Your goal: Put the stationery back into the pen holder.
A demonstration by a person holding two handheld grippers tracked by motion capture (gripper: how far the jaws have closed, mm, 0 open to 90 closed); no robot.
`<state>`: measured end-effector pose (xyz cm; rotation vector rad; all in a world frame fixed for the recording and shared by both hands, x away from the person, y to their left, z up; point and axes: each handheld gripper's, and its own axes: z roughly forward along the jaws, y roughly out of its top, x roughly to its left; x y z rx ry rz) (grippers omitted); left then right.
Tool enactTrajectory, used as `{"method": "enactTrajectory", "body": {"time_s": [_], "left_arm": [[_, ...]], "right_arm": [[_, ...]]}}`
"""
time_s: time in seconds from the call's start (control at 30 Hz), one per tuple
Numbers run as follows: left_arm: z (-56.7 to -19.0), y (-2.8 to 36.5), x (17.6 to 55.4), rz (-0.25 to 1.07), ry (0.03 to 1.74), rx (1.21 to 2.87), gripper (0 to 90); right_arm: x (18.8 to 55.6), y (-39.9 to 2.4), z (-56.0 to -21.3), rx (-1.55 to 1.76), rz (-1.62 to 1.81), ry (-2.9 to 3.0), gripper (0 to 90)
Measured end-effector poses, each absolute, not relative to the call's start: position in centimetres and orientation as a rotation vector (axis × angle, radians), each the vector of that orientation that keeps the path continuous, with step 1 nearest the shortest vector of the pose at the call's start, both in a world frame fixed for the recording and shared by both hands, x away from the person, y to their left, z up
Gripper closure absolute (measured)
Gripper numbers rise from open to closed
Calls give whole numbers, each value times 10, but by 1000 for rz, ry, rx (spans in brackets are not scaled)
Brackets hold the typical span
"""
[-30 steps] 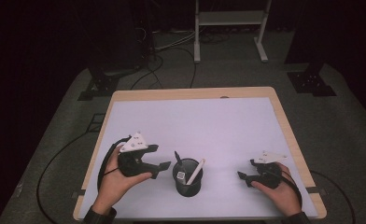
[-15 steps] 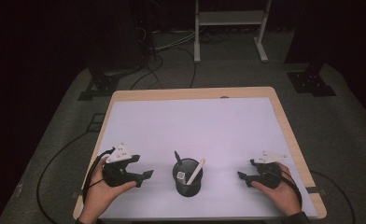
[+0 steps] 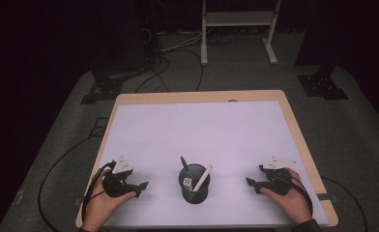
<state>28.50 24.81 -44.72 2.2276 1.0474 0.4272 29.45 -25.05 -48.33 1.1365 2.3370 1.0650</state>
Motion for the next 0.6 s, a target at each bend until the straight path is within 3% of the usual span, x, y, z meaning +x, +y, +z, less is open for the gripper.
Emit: {"method": "enactTrajectory", "body": {"time_s": [0.6], "left_arm": [[-466,254,287,436,1082,2254,184]], "right_arm": [[294,-250,-483,1135,1063,2336,247]]}}
